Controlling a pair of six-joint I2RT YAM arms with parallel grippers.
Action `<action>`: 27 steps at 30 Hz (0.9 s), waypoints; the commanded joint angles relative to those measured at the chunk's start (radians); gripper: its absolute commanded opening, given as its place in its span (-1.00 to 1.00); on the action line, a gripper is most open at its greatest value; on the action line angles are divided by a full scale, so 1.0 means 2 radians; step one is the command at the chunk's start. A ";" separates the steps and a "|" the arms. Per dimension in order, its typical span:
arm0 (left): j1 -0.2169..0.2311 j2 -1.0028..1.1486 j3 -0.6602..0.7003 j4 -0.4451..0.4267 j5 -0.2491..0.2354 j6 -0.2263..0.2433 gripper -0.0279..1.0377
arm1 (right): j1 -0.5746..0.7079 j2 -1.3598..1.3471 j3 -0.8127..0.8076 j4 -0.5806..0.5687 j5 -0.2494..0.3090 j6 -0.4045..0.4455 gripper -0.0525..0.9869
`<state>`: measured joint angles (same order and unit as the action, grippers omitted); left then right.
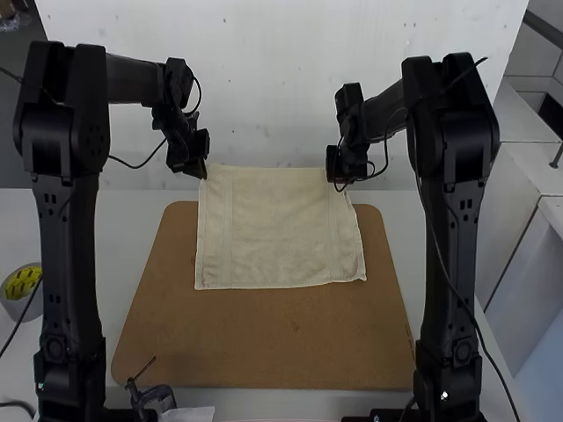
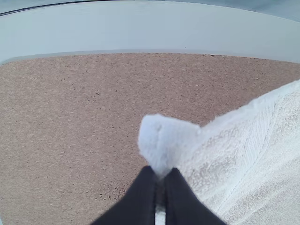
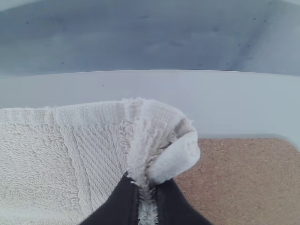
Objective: Fold the towel.
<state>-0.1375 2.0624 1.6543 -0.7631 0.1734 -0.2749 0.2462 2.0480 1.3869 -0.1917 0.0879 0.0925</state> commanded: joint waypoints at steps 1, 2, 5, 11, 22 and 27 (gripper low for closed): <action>-0.001 -0.032 0.001 0.003 0.005 -0.006 -0.92 | -0.009 -0.034 -0.019 0.013 0.009 -0.003 -0.86; -0.002 -0.034 -0.003 0.003 0.006 -0.005 -0.92 | -0.009 -0.038 -0.024 0.014 0.008 -0.005 -0.86; -0.006 -0.061 -0.041 0.003 0.008 -0.003 -0.92 | -0.008 -0.054 -0.049 0.012 0.007 -0.016 -0.86; -0.019 -0.128 -0.155 0.026 0.011 0.001 -0.92 | -0.002 -0.107 -0.128 0.011 0.006 -0.043 -0.86; -0.052 -0.223 -0.339 0.080 0.001 0.003 -0.92 | 0.016 -0.189 -0.262 -0.012 0.010 -0.067 -0.86; -0.047 -0.232 -0.367 0.079 0.002 0.019 -0.92 | 0.022 -0.227 -0.299 -0.012 0.010 -0.083 -0.86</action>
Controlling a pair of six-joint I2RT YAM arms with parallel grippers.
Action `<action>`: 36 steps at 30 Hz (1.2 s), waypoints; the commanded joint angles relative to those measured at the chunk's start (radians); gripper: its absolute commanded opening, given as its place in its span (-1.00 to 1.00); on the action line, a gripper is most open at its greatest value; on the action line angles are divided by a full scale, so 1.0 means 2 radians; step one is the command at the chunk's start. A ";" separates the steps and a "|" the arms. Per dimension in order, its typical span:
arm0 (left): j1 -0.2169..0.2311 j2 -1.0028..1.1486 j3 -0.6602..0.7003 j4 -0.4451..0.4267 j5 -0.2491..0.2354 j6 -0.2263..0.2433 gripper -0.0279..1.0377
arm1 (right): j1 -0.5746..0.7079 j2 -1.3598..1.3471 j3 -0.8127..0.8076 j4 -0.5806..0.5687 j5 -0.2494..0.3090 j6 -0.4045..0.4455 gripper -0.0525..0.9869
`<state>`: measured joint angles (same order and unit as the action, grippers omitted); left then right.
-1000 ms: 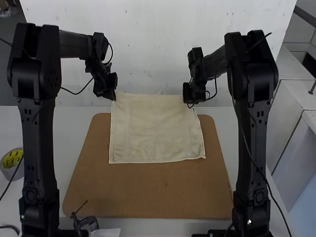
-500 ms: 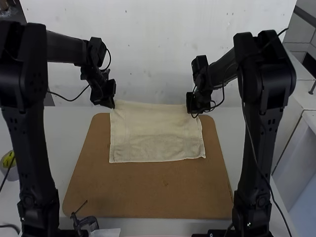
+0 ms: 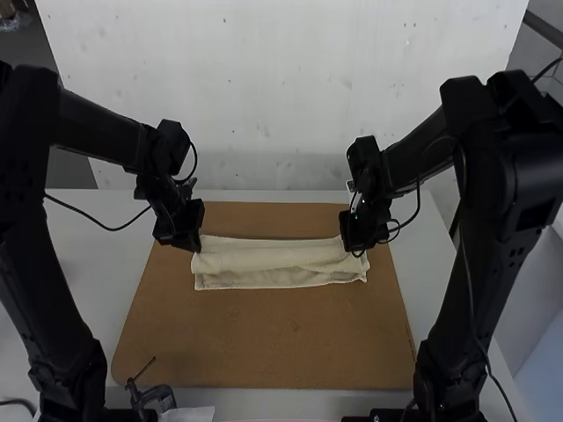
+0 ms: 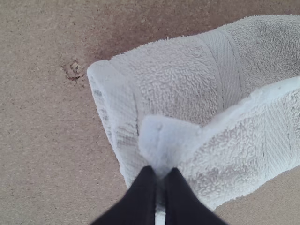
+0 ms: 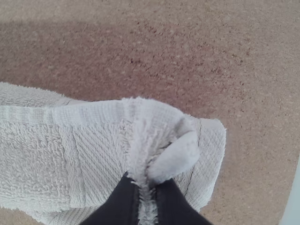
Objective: Fold the towel.
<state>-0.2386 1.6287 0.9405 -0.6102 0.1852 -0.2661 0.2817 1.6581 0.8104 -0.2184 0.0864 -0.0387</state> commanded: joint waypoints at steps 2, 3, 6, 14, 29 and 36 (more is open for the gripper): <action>0.003 -0.018 -0.020 0.004 -0.002 0.020 -0.92 | 0.007 -0.040 -0.019 0.000 0.010 -0.018 -0.86; 0.001 -0.018 -0.024 0.004 -0.002 0.020 -0.92 | 0.010 -0.040 -0.021 0.001 0.011 -0.017 -0.86; -0.001 -0.012 -0.033 0.014 0.000 0.021 -0.92 | 0.013 -0.034 -0.023 0.001 0.015 -0.017 -0.86; -0.002 0.046 -0.025 0.054 -0.004 0.023 -0.92 | 0.007 0.023 -0.013 0.010 0.027 -0.014 -0.86; -0.007 0.094 0.011 0.110 -0.016 0.007 -0.92 | -0.011 0.053 0.018 0.042 0.030 -0.004 -0.86; -0.015 0.094 0.017 0.110 -0.017 0.006 -0.92 | -0.012 0.062 0.020 0.042 0.038 -0.004 -0.86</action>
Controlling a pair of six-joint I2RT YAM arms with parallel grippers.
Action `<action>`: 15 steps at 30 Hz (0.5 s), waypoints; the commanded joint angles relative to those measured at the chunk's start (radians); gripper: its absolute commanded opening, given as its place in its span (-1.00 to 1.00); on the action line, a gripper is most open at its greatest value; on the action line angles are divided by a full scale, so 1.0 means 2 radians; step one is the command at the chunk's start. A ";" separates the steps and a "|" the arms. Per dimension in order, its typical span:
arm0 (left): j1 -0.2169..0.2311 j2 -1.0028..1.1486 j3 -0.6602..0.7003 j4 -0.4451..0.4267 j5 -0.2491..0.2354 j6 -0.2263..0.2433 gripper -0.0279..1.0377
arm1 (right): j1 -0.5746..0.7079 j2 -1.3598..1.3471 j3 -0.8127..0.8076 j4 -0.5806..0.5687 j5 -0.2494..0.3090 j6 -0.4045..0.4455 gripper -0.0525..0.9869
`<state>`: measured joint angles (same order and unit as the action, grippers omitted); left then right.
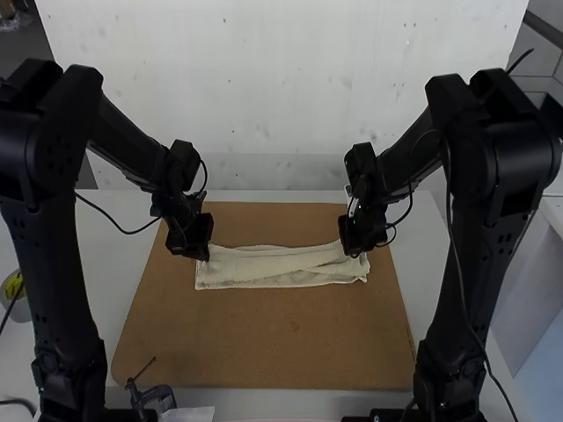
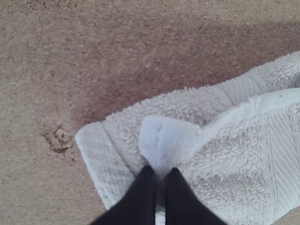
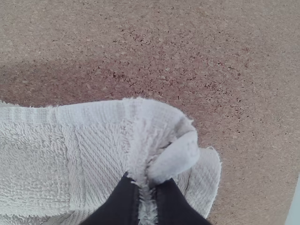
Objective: Fold the towel.
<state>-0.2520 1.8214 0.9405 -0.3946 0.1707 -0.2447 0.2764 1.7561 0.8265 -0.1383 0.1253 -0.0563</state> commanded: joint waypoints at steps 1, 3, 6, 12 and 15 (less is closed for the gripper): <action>-0.009 -0.002 0.018 0.002 -0.010 -0.005 -0.91 | -0.009 0.015 0.012 0.002 0.019 0.006 -0.86; -0.007 0.001 0.030 0.001 -0.011 -0.008 -0.37 | -0.012 0.015 0.012 0.004 0.018 0.011 -0.69; 0.000 0.002 0.051 -0.024 -0.008 -0.010 0.87 | -0.016 0.011 0.015 0.001 0.014 0.016 0.27; 0.031 -0.039 0.059 -0.024 0.009 -0.021 0.94 | -0.031 -0.008 0.023 -0.028 -0.003 0.032 0.74; 0.039 -0.062 0.060 -0.024 0.010 -0.021 0.94 | -0.038 -0.011 0.029 -0.051 -0.018 0.043 0.74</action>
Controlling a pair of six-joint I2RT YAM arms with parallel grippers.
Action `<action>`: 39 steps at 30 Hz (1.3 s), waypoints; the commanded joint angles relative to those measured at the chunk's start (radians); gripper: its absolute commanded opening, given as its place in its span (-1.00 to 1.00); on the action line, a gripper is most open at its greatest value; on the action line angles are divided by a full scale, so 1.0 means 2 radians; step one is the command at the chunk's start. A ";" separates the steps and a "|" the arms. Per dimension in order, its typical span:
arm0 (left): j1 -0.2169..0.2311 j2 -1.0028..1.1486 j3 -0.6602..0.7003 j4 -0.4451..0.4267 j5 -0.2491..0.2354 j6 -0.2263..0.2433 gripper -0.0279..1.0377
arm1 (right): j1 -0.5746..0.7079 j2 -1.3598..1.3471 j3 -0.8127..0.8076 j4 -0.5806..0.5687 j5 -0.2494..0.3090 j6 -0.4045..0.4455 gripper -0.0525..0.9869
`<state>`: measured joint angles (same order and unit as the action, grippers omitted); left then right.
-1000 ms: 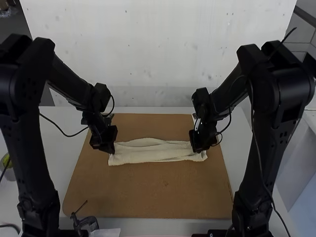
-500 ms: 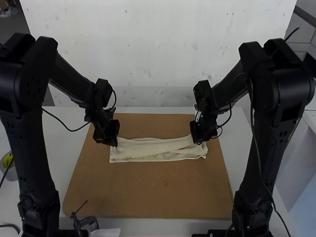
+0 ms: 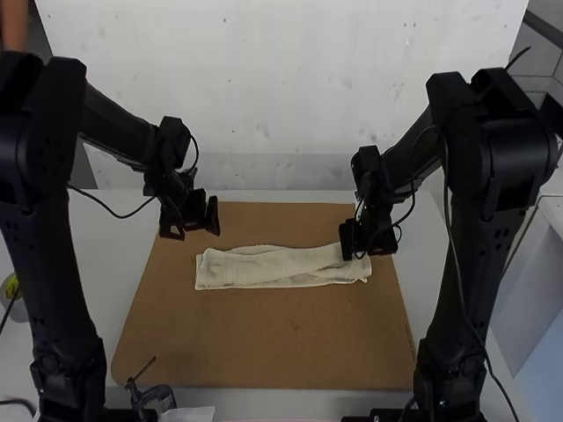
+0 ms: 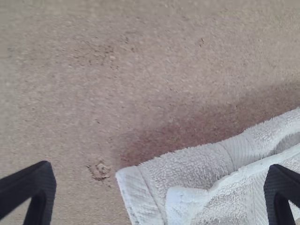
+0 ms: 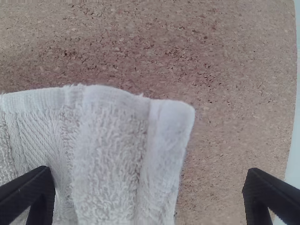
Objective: Fold the towel.
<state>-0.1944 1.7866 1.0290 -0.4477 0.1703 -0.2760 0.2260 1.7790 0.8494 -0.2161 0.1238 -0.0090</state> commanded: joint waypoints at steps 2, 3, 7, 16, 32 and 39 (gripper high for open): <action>0.014 -0.060 0.015 0.001 0.015 -0.007 0.94 | -0.016 -0.022 0.022 -0.031 -0.034 0.031 0.74; 0.015 -0.066 0.015 0.001 0.015 -0.007 0.94 | -0.018 -0.018 0.027 -0.041 -0.038 0.035 0.74; 0.024 -0.081 0.015 -0.001 0.015 -0.007 0.94 | -0.028 0.006 0.046 -0.074 -0.067 0.061 0.74; 0.045 -0.112 0.012 -0.005 0.018 -0.005 0.94 | -0.047 0.088 0.081 -0.091 -0.113 0.083 0.74; 0.100 -0.143 0.009 -0.019 0.051 -0.002 0.94 | -0.042 0.132 0.108 -0.116 -0.127 0.088 -0.86; 0.103 -0.143 0.003 -0.024 0.058 0.001 0.94 | -0.070 0.126 0.111 -0.117 -0.126 0.078 -0.86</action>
<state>0.0021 1.5246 1.0317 -0.4908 0.2649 -0.2783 0.1192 1.9839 1.0771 -0.4511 -0.1383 0.1570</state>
